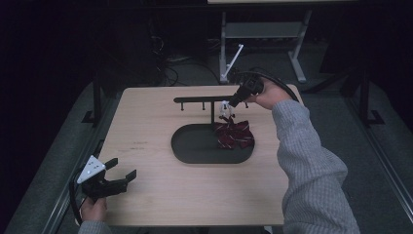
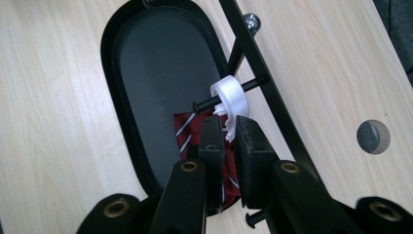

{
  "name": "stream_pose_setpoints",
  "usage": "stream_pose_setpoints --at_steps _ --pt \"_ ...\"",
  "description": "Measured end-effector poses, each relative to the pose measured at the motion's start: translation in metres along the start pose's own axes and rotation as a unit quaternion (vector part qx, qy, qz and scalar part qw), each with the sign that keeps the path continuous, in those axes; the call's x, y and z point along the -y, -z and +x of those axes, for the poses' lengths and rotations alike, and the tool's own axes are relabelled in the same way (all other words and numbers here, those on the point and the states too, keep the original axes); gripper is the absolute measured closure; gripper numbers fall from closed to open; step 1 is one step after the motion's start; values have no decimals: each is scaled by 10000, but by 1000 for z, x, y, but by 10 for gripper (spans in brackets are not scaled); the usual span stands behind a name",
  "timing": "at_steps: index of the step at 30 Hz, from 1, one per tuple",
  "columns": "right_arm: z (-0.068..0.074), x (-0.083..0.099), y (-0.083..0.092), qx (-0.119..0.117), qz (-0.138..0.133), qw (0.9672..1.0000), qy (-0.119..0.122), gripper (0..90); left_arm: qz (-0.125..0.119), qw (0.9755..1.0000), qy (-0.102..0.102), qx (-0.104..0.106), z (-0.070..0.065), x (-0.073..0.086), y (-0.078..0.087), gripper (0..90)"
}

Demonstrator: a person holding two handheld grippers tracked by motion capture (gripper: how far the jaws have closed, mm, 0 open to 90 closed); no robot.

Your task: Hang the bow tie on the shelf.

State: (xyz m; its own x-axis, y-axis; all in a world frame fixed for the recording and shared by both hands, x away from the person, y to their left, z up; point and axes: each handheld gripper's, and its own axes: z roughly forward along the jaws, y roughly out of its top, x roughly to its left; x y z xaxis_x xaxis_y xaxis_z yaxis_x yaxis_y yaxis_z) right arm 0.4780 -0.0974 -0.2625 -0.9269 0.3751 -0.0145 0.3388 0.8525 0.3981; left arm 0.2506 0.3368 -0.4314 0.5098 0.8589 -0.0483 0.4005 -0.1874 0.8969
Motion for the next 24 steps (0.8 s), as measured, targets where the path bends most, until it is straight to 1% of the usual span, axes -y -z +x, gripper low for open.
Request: stream_pose_setpoints --at_steps 4,11,15,19,24 --pt "1 4 3 -53 -68 10000 -4 790 16 10000 -14 -4 0 0 -1 131" --pt "3 8 5 -88 -87 9999 46 773 4 10000 -25 -10 0 0 0 131" --pt "5 10 6 -133 -142 9998 54 759 3 10000 -4 -5 -1 0 0 131" --pt "7 11 8 -138 -153 9998 61 751 -2 10000 -31 -9 0 0 0 131" --pt "9 13 10 -149 -150 9997 85 737 18 10000 -17 -11 0 0 0 131"
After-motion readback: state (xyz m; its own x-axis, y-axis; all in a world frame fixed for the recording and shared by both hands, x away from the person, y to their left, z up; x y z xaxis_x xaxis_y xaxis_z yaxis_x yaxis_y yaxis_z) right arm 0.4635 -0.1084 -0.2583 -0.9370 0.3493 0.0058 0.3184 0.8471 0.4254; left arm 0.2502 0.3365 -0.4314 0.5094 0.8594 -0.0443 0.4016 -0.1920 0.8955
